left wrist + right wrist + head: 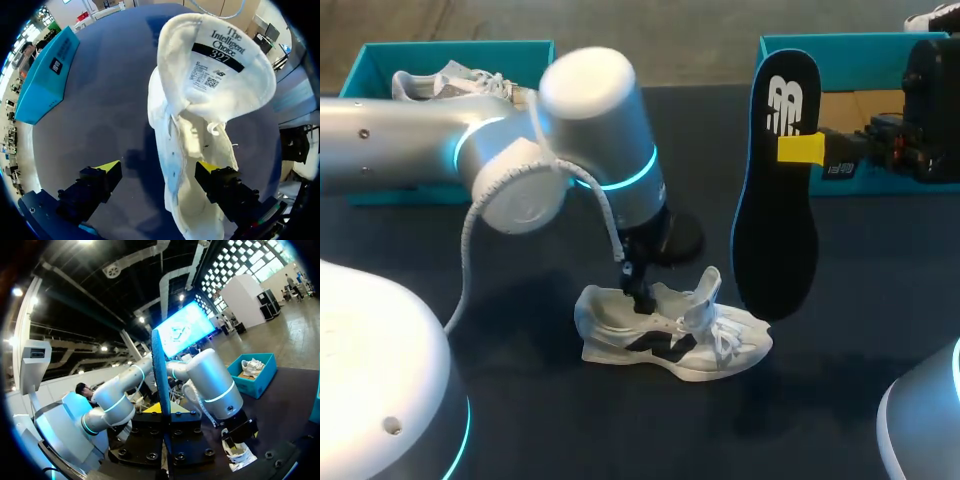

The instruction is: Take the shoe out of the shoebox, open the shoe tongue, remove and reinsert the insole, then place the shoe into the shoebox

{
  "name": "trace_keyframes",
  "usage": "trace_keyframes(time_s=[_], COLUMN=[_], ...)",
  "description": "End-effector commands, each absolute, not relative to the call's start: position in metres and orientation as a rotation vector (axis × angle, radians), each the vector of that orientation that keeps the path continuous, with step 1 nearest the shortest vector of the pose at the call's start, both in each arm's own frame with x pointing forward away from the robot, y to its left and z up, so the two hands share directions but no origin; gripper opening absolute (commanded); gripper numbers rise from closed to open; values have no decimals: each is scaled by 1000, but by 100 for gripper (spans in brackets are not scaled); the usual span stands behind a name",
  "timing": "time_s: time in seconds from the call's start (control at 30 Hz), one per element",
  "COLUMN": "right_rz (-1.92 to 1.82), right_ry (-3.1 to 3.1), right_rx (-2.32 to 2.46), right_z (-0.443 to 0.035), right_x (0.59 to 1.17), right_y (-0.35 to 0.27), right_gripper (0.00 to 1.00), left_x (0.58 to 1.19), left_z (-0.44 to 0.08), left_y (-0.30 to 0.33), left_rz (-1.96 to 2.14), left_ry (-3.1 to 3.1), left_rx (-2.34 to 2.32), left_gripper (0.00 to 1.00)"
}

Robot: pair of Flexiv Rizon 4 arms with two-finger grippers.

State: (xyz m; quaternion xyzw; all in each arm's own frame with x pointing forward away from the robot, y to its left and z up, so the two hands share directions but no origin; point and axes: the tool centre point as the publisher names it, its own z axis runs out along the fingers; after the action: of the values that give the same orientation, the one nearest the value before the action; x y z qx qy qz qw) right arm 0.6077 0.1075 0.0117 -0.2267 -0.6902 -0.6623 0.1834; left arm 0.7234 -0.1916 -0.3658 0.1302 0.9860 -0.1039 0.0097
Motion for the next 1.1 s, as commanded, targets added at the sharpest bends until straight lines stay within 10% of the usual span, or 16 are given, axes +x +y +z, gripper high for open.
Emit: trace_keyframes(time_s=[0.03,0.57,0.7,1.1], right_rz=[-1864,-1864,-1864,-1864], right_ry=[-1947,-1947,-1947,-1947], right_rx=[-637,-637,-637,-637], right_z=[12,12,12,12], right_x=[610,610,610,610], right_y=[110,110,110,110], right_gripper=[0,0,0,0], left_x=[723,722,719,716], left_z=[-378,-391,-392,-368], left_y=[-199,-198,-196,-190], left_rz=[-325,-327,-333,-400], left_ry=[3088,3116,3126,3070], left_rx=[399,349,360,496], left_gripper=[89,43,0,0])
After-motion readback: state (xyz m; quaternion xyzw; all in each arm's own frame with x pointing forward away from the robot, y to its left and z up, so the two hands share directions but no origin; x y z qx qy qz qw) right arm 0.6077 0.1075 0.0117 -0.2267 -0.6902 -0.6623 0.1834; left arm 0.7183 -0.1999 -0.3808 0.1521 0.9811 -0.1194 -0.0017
